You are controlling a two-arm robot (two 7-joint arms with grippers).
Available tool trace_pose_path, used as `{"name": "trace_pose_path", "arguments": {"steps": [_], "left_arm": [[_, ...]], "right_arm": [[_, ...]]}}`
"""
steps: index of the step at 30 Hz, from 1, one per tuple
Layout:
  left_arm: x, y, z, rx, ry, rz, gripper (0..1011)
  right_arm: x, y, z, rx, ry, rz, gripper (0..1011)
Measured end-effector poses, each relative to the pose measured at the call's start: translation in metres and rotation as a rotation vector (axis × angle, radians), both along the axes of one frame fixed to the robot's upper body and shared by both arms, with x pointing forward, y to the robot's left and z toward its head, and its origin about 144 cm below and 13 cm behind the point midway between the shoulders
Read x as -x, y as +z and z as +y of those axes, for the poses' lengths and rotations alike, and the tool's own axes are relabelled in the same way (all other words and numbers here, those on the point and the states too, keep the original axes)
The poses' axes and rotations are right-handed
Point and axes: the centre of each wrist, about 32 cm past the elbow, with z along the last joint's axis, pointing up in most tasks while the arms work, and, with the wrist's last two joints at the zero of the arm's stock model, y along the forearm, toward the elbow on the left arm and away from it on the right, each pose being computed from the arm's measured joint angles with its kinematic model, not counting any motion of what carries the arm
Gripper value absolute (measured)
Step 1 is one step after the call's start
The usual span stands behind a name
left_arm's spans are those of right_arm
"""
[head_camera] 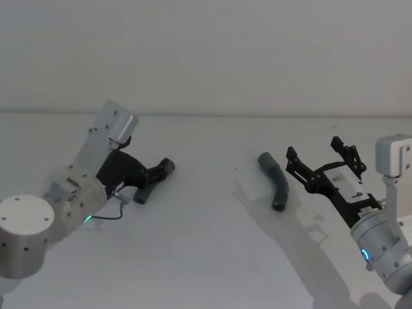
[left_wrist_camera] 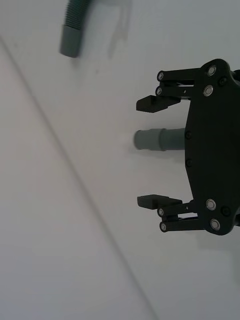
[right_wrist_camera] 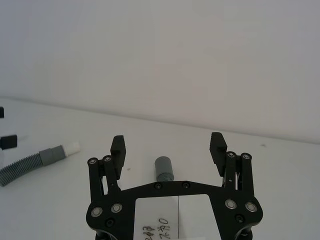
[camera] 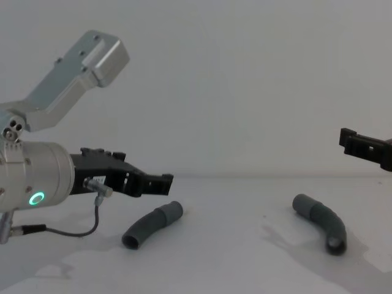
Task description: Use both hands to pick up one end of the pipe from the table, align the ends, and insert them.
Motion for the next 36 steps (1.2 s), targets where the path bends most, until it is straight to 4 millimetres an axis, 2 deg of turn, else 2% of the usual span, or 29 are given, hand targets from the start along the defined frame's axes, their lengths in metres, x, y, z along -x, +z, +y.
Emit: {"name": "trace_pose_path", "arguments": {"steps": [16,36], "left_arm": [[-0.021,0.005,0.004,-0.055,-0.018,0.187,1000],[-0.036,0.007,-0.005,-0.053,-0.025,0.259,1000]], "right_arm": [[0.0,0.0,0.0,0.0,0.0,0.0,1000],[0.0,0.0,0.0,0.0,0.0,0.0,1000]]}}
